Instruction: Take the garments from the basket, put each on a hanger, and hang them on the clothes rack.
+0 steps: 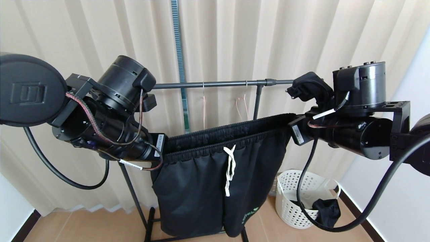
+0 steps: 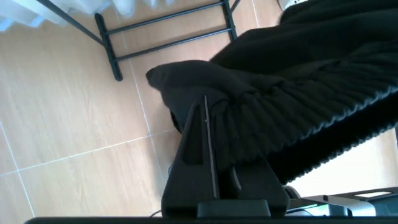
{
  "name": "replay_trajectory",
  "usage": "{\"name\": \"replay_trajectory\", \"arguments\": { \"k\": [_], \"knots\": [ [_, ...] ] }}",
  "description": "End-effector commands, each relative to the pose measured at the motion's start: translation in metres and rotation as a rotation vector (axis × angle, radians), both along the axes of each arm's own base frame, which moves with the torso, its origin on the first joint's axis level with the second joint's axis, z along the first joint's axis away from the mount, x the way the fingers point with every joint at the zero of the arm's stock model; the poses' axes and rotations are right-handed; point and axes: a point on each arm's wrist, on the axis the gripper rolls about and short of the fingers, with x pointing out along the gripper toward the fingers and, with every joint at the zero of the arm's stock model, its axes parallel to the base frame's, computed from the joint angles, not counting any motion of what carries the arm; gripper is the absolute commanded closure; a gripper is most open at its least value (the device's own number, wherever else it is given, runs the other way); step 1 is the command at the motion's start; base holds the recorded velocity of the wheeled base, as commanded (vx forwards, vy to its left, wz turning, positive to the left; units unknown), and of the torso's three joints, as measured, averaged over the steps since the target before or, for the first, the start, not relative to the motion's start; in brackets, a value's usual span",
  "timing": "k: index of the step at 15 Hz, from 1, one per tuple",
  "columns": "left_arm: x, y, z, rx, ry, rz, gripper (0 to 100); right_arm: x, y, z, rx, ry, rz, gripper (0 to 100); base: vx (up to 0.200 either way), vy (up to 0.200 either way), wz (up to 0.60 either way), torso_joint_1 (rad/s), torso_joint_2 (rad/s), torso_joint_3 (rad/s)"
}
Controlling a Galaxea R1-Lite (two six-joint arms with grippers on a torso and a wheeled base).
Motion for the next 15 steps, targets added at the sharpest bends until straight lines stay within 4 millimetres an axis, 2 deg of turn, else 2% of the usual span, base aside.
{"name": "replay_trajectory", "arguments": {
  "k": [1, 3, 5, 8, 10, 11, 12, 13, 15],
  "knots": [
    [-0.002, 0.001, 0.006, -0.011, -0.020, -0.001, 100, -0.012, -0.005, -0.003, -0.044, 0.015, 0.026, 100, 0.000, 0.000, 0.00, 0.000, 0.00, 0.000],
    [0.006, -0.004, 0.008, -0.020, -0.034, -0.001, 100, -0.030, 0.001, -0.008, -0.075, 0.033, 0.108, 100, 0.000, 0.000, 0.00, 0.000, 0.00, 0.000],
    [0.016, -0.010, 0.024, -0.056, -0.093, -0.002, 100, -0.047, -0.001, -0.014, -0.132, 0.066, 0.217, 100, 0.000, 0.000, 0.00, 0.000, 0.00, 0.000],
    [0.036, -0.021, 0.037, -0.098, -0.151, -0.004, 100, -0.076, -0.003, -0.024, -0.214, 0.090, 0.403, 100, 0.000, 0.000, 0.00, 0.000, 0.00, 0.000],
    [0.047, -0.028, 0.042, -0.117, -0.180, -0.005, 100, -0.098, 0.005, -0.025, -0.233, 0.081, 0.524, 100, 0.000, 0.000, 0.00, 0.000, 0.00, 0.000],
    [0.053, -0.032, 0.045, -0.129, -0.200, -0.005, 100, -0.113, 0.018, -0.029, -0.240, 0.082, 0.613, 100, 0.000, 0.000, 0.00, 0.000, 0.00, 0.000],
    [0.054, -0.032, 0.046, -0.132, -0.202, -0.006, 100, -0.114, 0.019, -0.029, -0.240, 0.081, 0.619, 100, 0.000, 0.000, 0.00, 0.000, 0.00, 0.000],
    [0.058, -0.038, 0.050, -0.154, -0.221, -0.020, 100, -0.138, 0.041, -0.034, -0.218, 0.094, 0.739, 100, 0.000, 0.000, 0.00, 0.000, 0.00, 0.000],
    [0.061, -0.044, 0.059, -0.212, -0.237, -0.066, 100, -0.174, 0.077, -0.039, -0.090, 0.156, 0.835, 100, 0.000, 0.000, 0.00, 0.000, 0.00, 0.000]
  ]
}}
